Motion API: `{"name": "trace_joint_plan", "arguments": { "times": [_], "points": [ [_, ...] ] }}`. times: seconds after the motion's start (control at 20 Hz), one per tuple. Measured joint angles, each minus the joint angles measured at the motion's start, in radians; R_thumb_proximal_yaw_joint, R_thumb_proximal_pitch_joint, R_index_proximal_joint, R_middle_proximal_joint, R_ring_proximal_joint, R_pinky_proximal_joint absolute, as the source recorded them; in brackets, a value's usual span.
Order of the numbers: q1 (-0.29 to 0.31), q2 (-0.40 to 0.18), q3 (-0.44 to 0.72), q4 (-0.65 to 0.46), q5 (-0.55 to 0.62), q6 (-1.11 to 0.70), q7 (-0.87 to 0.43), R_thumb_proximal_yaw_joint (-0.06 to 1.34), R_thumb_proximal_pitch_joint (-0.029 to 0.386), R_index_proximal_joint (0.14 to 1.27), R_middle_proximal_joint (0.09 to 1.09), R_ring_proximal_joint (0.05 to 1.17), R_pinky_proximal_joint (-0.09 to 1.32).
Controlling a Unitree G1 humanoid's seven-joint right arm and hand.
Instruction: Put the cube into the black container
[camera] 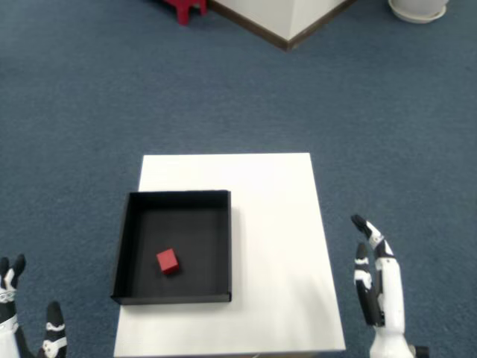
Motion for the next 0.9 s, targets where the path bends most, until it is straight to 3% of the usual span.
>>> {"name": "trace_joint_plan", "arguments": {
  "times": [0.45, 0.9],
  "points": [
    [-0.002, 0.056, -0.008, 0.184, 0.003, -0.117, 0.002, 0.00, 0.283, 0.28, 0.29, 0.30, 0.14],
    [-0.009, 0.100, -0.015, 0.278, 0.012, -0.177, 0.015, -0.01, 0.275, 0.28, 0.30, 0.30, 0.14]
  ]
}}
